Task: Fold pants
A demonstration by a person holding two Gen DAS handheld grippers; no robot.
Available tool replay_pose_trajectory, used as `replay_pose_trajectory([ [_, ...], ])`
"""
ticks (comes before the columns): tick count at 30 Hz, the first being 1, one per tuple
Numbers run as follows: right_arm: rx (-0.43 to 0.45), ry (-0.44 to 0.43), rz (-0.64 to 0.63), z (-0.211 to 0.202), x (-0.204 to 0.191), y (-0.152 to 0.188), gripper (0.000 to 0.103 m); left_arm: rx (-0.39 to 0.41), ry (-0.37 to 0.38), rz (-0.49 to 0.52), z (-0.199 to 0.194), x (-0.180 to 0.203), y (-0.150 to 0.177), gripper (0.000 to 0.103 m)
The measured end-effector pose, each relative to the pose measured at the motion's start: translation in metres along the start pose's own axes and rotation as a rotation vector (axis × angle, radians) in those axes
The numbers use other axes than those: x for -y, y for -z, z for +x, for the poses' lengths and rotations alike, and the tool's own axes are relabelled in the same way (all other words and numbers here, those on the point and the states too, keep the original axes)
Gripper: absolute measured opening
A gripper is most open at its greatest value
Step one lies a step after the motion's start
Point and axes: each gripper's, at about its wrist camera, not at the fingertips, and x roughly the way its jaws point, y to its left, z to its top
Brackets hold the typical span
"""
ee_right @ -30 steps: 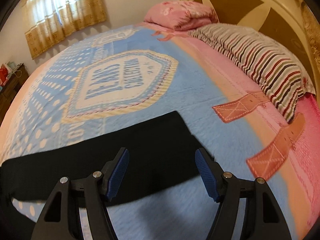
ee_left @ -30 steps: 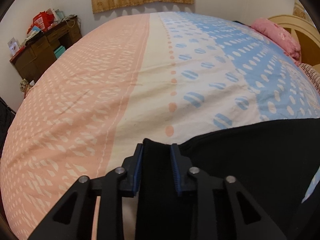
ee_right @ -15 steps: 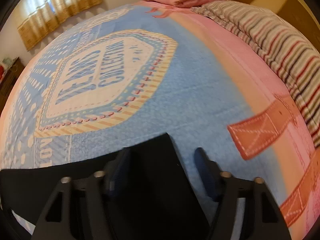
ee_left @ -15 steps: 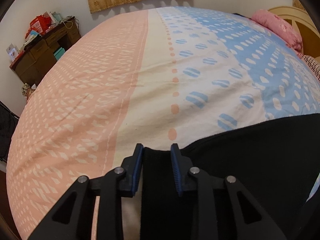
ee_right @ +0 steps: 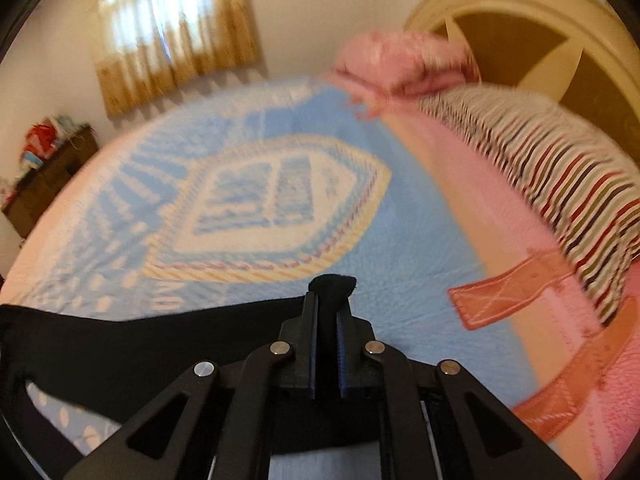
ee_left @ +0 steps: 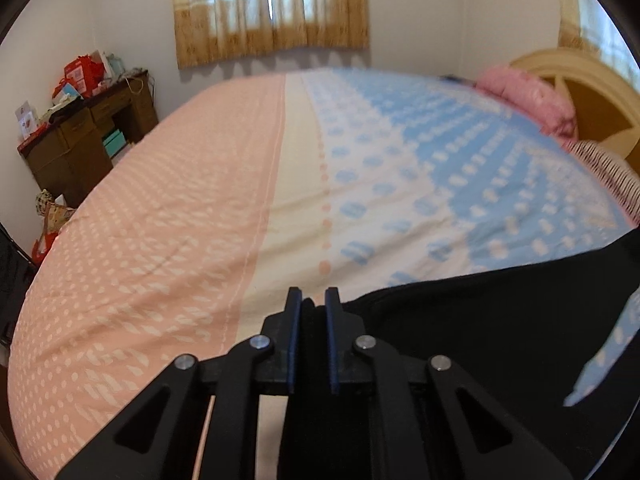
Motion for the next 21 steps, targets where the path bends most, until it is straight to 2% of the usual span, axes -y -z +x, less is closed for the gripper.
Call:
replay_pose_trajectory([
  [4, 0.122, -0.044, -0.001, -0.051, 0.007, 0.021, 0.007, 0.073, 0.084, -0.053, -0.033, -0.010, 0.010, 0.012],
  [10, 0.237, -0.095, 0.029, -0.109, 0.021, 0.068, 0.007, 0.119, 0.184, -0.102, -0.068, -0.020, 0.041, 0.012],
  [15, 0.265, -0.120, 0.043, -0.141, 0.027, 0.108, 0.007, 0.162, 0.263, -0.141, -0.093, -0.028, 0.071, 0.012],
  [21, 0.231, -0.126, 0.043, -0.161, 0.039, 0.149, 0.007, 0.141, 0.277, -0.160, -0.101, -0.037, 0.107, 0.012],
])
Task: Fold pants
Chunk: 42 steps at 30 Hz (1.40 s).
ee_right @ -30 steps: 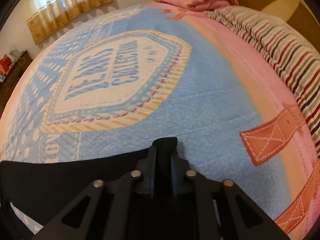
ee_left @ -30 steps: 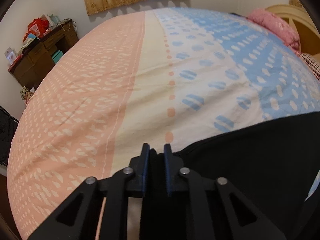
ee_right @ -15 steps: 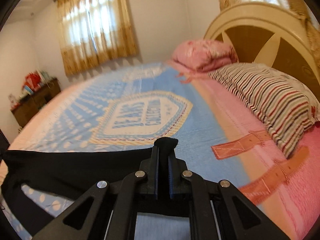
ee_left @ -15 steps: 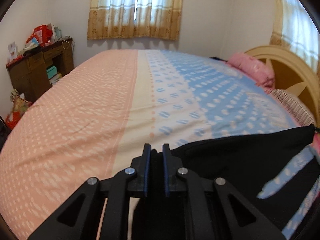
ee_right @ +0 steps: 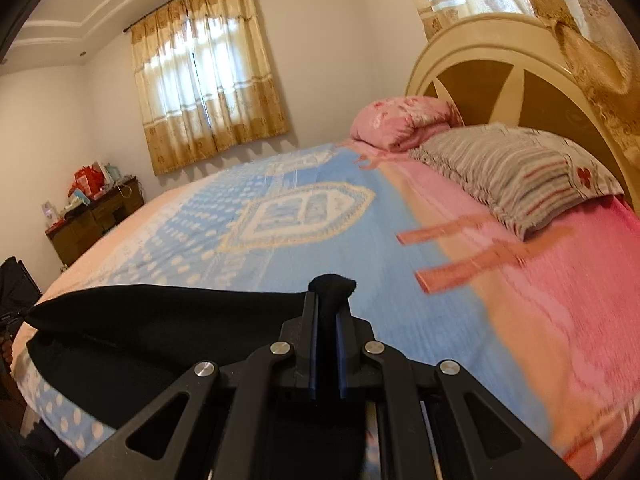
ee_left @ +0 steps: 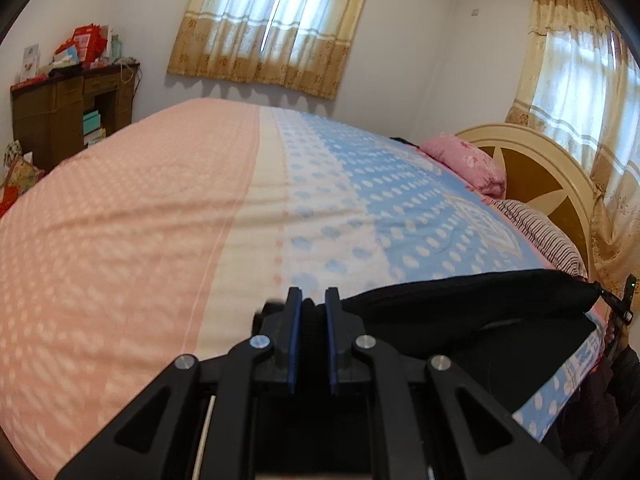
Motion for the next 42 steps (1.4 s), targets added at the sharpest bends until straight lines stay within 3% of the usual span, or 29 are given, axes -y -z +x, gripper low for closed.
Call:
replay_pose_trajectory([
  [6, -0.064, 0.017, 0.019, -0.011, 0.011, 0.025, 0.007, -0.021, 0.013, -0.019, -0.008, -0.012, 0.026, 0.012],
  [12, -0.155, 0.068, -0.014, -0.003, 0.010, 0.039, 0.008, -0.050, 0.005, 0.053, -0.011, -0.006, 0.044, 0.013],
  [16, -0.146, 0.133, -0.020, -0.018, 0.006, 0.032, 0.045, -0.040, -0.006, 0.080, -0.018, -0.007, 0.051, 0.014],
  [20, -0.080, 0.142, -0.012, -0.045, -0.011, 0.015, 0.046, -0.039, -0.026, 0.116, -0.017, -0.006, 0.056, 0.014],
  [22, -0.075, 0.139, -0.048, -0.050, -0.034, 0.006, 0.046, -0.034, -0.028, 0.120, -0.017, -0.005, 0.057, 0.014],
  [24, -0.102, 0.082, -0.119, -0.046, -0.071, 0.001, 0.046, -0.032, -0.034, 0.124, -0.016, -0.005, 0.057, 0.014],
  [27, -0.176, 0.008, -0.298, -0.021, -0.146, 0.007, 0.046, -0.030, -0.046, 0.147, -0.015, -0.003, 0.058, 0.014],
  [33, -0.352, -0.299, -0.596, 0.040, -0.302, 0.068, 0.046, -0.025, -0.046, 0.151, -0.016, -0.002, 0.059, 0.014],
  [38, -0.445, -0.425, -0.749, 0.066, -0.379, 0.123, 0.046, -0.015, -0.052, 0.163, -0.017, 0.000, 0.060, 0.014],
  [42, -0.458, -0.468, -0.778, 0.077, -0.404, 0.135, 0.046, -0.013, -0.062, 0.174, -0.017, 0.003, 0.059, 0.014],
])
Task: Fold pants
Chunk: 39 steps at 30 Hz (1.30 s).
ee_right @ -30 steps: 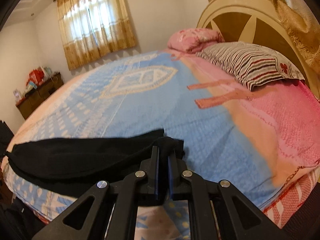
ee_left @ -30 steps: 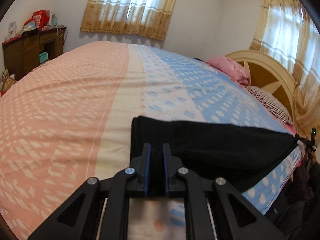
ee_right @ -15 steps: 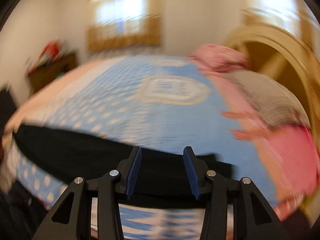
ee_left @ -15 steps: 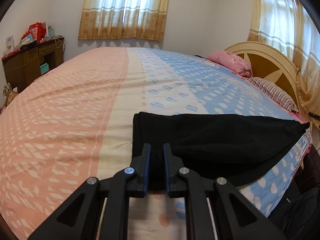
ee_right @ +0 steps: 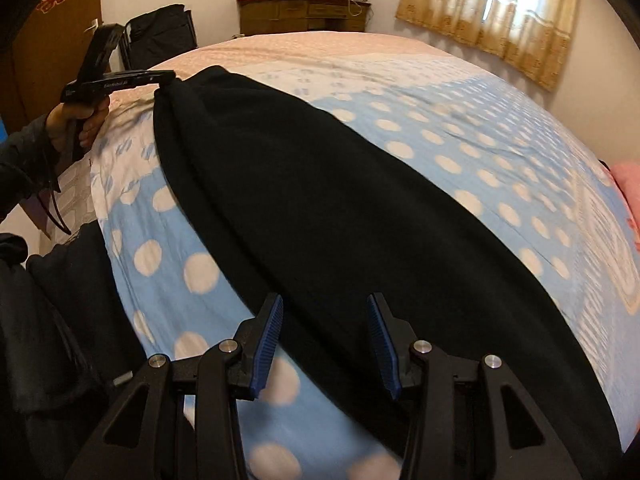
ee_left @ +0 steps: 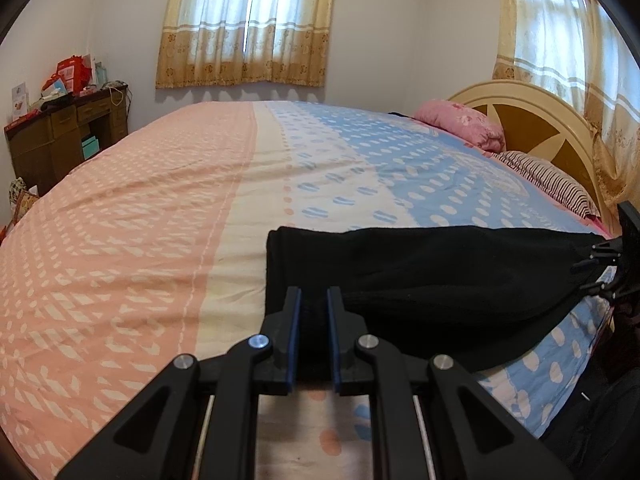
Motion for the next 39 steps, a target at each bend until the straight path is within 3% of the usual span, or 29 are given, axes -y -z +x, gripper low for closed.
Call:
replay_pose_trajectory([
  [7, -0.033, 0.014, -0.041, 0.019, -0.006, -0.001, 0.045, -0.005, -0.017, 0.034, 0.003, 0.003, -0.005, 0.014],
  [9, -0.025, 0.034, -0.050, 0.019, -0.008, -0.002, 0.030, -0.011, -0.024, 0.042, 0.005, 0.004, -0.006, 0.014],
  [10, -0.016, 0.025, -0.030, 0.016, -0.007, -0.004, 0.012, -0.010, -0.026, 0.046, 0.005, 0.004, -0.006, 0.014],
  [11, -0.009, 0.015, -0.019, 0.014, -0.006, -0.005, 0.005, -0.007, -0.027, 0.050, 0.005, 0.005, -0.007, 0.013],
  [18, 0.030, 0.006, -0.061, -0.019, -0.014, -0.011, 0.004, 0.038, -0.008, 0.041, -0.013, 0.002, -0.015, 0.012],
  [25, -0.040, -0.022, -0.068, 0.007, -0.024, 0.004, 0.004, -0.007, -0.012, 0.035, -0.006, 0.000, 0.003, 0.012],
  [39, -0.025, -0.066, -0.027, -0.003, -0.018, 0.006, 0.004, 0.034, 0.004, 0.001, -0.018, 0.000, 0.008, 0.013],
])
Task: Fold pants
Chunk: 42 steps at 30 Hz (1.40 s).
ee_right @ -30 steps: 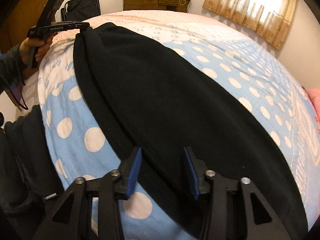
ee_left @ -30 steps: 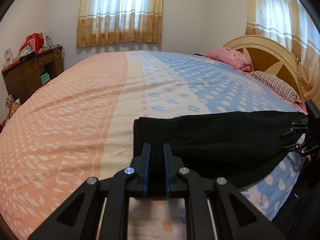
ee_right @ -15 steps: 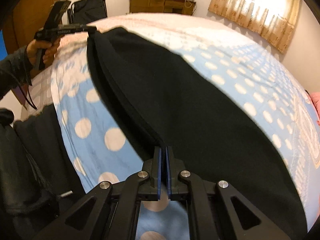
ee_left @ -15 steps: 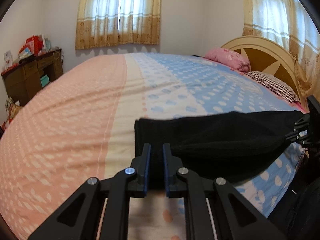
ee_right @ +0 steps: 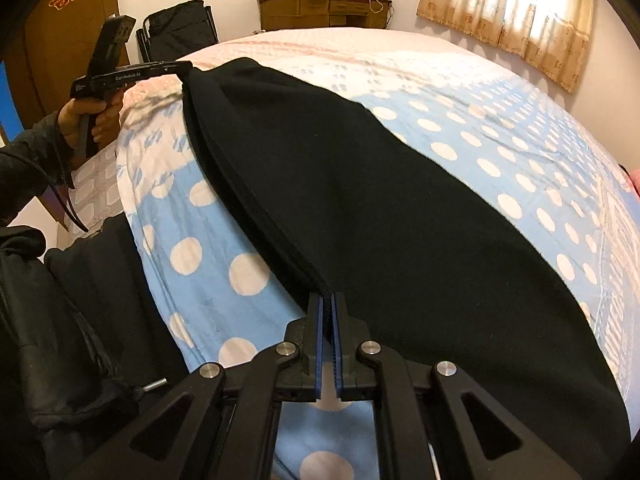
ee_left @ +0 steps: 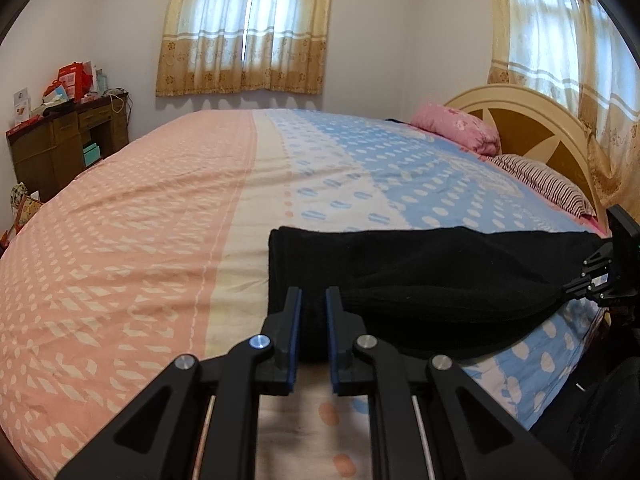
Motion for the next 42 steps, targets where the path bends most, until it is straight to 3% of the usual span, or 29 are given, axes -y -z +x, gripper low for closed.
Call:
replay_pose_trajectory([
  [5, -0.043, 0.015, -0.026, 0.018, -0.005, 0.003, 0.004, -0.022, 0.004, -0.012, 0.007, -0.002, 0.008, 0.013],
  [7, -0.046, 0.003, -0.024, 0.014, -0.003, 0.001, 0.006, -0.017, -0.006, -0.003, 0.002, -0.002, 0.010, 0.020],
  [9, -0.059, -0.010, -0.027, 0.011, 0.000, 0.001, 0.014, -0.019, -0.018, -0.004, -0.003, -0.005, 0.011, 0.027],
  [11, -0.064, 0.003, -0.044, 0.006, 0.002, 0.002, 0.044, -0.012, -0.032, 0.001, -0.011, -0.008, 0.012, 0.032],
  [12, -0.060, 0.009, -0.043, 0.002, 0.004, 0.002, 0.048, -0.003, -0.059, 0.003, -0.017, -0.011, 0.011, 0.032],
  [16, 0.006, -0.004, 0.013, -0.021, 0.022, -0.012, 0.048, 0.056, -0.113, -0.048, -0.032, -0.022, 0.000, 0.034],
  [20, 0.093, 0.027, 0.088, -0.038, 0.046, -0.044, 0.048, 0.089, -0.098, -0.040, -0.023, -0.006, -0.019, 0.035],
  [23, 0.120, 0.023, 0.160, -0.029, 0.062, -0.072, 0.048, 0.052, -0.050, -0.003, 0.004, 0.019, -0.025, 0.035],
  [28, 0.089, -0.017, 0.267, 0.014, 0.080, -0.111, 0.048, -0.050, -0.028, 0.050, 0.054, 0.051, -0.022, 0.035],
  [32, 0.061, -0.137, 0.401, 0.051, 0.101, -0.128, 0.048, -0.173, -0.076, 0.037, 0.076, 0.051, -0.024, 0.035],
  [37, 0.048, -0.261, 0.545, 0.090, 0.122, -0.142, 0.048, -0.176, -0.037, -0.049, 0.083, 0.037, -0.033, 0.035],
  [42, -0.012, -0.349, 0.601, 0.125, 0.117, -0.151, 0.045, -0.150, -0.042, -0.026, 0.080, 0.044, -0.026, 0.038],
])
